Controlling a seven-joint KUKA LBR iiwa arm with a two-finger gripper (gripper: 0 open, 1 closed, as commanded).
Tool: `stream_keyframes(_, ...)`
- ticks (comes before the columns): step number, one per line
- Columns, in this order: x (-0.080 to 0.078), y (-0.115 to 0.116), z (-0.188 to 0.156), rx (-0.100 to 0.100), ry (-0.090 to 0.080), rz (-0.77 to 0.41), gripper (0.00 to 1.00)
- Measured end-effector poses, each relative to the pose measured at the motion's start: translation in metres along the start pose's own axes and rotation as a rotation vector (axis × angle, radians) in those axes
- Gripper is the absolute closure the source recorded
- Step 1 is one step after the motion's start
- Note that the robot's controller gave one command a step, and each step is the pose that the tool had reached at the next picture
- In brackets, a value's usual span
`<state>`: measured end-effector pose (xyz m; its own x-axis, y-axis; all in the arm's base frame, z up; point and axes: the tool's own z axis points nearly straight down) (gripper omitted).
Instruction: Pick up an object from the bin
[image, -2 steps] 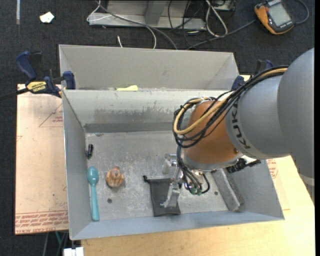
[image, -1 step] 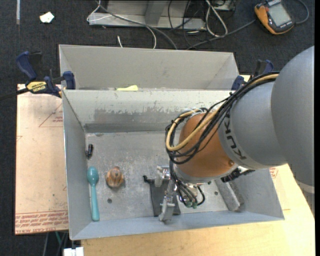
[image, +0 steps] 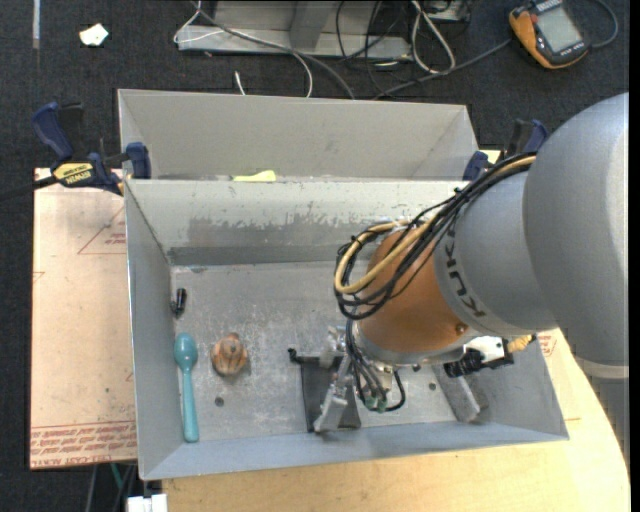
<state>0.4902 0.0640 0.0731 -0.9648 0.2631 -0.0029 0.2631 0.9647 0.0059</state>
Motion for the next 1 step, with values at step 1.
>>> stream_keyframes(1, 0.0, -0.0042, 0.0023, 0.0, 0.008, -0.141, 1.0)
